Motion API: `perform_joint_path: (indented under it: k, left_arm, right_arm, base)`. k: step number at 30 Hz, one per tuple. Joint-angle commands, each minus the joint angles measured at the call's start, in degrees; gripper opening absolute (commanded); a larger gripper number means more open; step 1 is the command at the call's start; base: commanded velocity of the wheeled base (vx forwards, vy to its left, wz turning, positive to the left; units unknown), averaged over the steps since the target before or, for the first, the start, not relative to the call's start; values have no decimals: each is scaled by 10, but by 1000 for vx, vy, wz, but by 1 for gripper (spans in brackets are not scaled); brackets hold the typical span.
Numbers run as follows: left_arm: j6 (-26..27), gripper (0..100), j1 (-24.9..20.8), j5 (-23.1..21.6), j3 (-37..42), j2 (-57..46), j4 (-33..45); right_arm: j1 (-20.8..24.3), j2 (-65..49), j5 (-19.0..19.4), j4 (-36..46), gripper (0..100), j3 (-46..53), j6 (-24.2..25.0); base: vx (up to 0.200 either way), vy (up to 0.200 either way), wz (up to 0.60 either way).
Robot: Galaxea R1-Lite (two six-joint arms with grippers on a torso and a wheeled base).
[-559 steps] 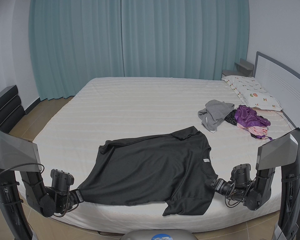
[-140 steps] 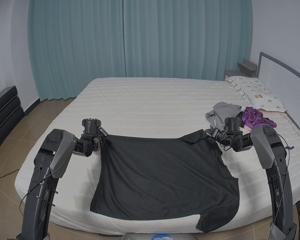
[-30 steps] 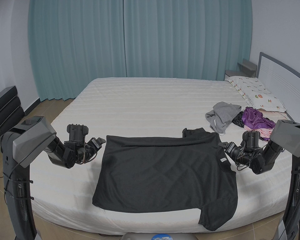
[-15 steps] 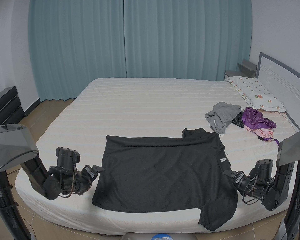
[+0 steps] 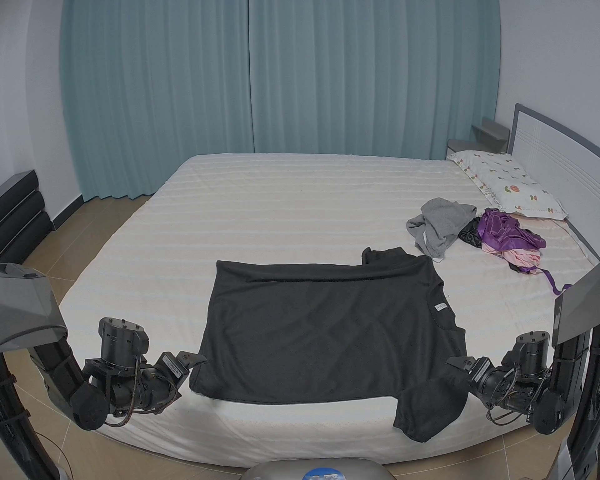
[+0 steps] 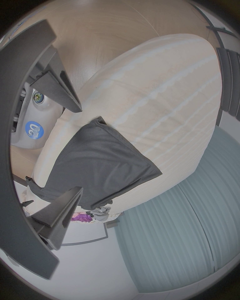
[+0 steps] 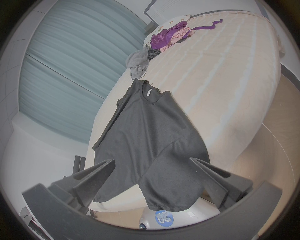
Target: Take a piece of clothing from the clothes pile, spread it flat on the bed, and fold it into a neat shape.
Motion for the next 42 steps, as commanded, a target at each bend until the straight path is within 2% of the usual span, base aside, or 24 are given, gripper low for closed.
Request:
perform_joint_path:
  k: [1,3,15,21,26,29,31,34,38,42]
  left_arm:
    - [-7,100,-2,0,-2,0,-1]
    - [-8,100,-2,-1,-3,0,-2]
    - [-9,100,-2,-1,-5,1,-2]
    - [-8,100,5,-1,-11,4,-2]
    - [3,100,29,1,-9,24,-3]
    - [21,100,37,1,-6,36,-2]
    - [64,100,51,2,-7,60,-2]
    - [88,100,62,6,-12,86,-6]
    - [106,100,61,6,-7,94,-25]
    - [165,100,59,30,-14,125,-27]
  right_arm:
    - [-1,6,0,-8,100,11,0]
    - [1,6,0,-8,100,11,0]
    - [3,9,0,-8,100,11,0]
    - [2,11,0,-8,100,11,0]
    - [1,11,0,-8,100,11,0]
    - [0,13,0,-8,100,11,0]
    - [0,15,0,-8,100,11,1]
    - [0,18,0,-8,100,11,0]
    - [1,19,0,-8,100,11,0]
    - [2,19,1,-8,100,11,0]
  base:
    - [0,0,0]
    - [0,0,0]
    - [0,-200,0]
    - [0,0,0]
    - [0,0,0]
    - [0,0,0]
    - [0,0,0]
    - [0,0,0]
    - [0,0,0]
    - [0,0,0]
